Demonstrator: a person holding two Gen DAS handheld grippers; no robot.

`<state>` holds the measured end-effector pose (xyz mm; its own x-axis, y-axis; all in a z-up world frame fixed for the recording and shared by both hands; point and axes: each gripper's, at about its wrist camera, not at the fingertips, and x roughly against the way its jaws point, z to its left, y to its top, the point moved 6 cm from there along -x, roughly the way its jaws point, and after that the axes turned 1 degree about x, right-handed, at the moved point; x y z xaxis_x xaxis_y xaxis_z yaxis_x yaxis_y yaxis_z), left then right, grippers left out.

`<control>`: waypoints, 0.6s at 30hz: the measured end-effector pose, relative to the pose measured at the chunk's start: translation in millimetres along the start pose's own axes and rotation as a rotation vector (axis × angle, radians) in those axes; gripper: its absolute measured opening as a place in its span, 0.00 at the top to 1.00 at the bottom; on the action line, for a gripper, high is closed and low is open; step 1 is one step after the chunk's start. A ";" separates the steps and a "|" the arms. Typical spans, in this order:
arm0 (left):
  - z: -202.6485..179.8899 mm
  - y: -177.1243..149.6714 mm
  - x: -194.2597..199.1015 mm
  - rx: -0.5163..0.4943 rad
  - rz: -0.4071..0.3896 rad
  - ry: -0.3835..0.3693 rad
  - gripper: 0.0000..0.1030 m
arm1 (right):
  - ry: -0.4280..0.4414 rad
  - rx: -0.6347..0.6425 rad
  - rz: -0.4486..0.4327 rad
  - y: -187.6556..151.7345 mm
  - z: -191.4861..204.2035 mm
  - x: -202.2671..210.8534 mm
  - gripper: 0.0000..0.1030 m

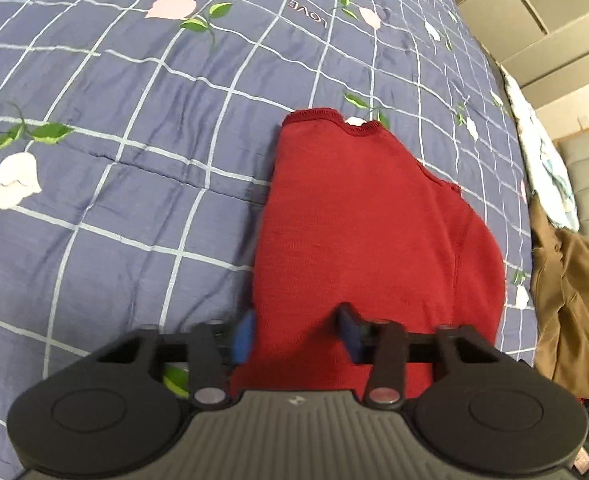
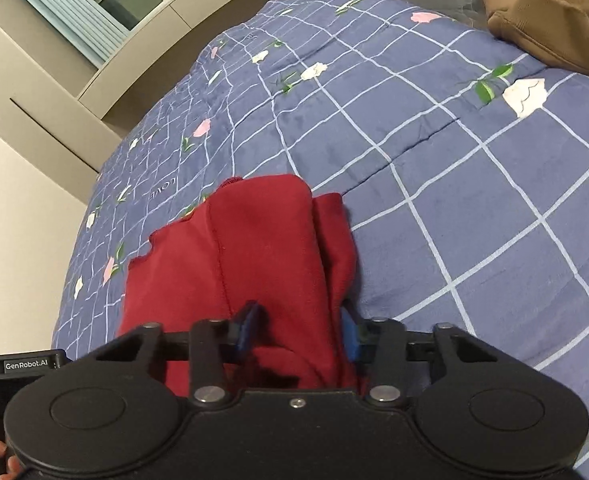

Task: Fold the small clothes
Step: 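Grasp the folded sweater end with the right tool while the left tool grasps too, then fold the sweater end over with both tools and open them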

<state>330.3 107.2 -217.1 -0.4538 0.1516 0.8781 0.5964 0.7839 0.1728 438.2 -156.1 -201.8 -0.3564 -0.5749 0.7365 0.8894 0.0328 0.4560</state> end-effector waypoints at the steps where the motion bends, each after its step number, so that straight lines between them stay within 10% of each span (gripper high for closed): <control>1: -2.9 0.2 1.5 -0.017 -0.002 0.011 0.74 | -0.006 0.003 -0.004 0.3 3.0 1.7 0.71; 11: -28.3 17.1 72.7 -0.236 -0.191 0.053 0.82 | 0.024 0.165 -0.086 10.7 73.7 27.1 0.82; 18: 23.6 37.9 106.3 -0.169 -0.267 0.105 0.79 | 0.102 0.240 -0.075 3.7 137.5 8.5 0.82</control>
<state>289.0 167.2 -127.7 -0.5438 -0.1154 0.8313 0.5705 0.6756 0.4670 399.1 -48.5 -125.2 -0.3771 -0.6620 0.6477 0.7637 0.1734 0.6218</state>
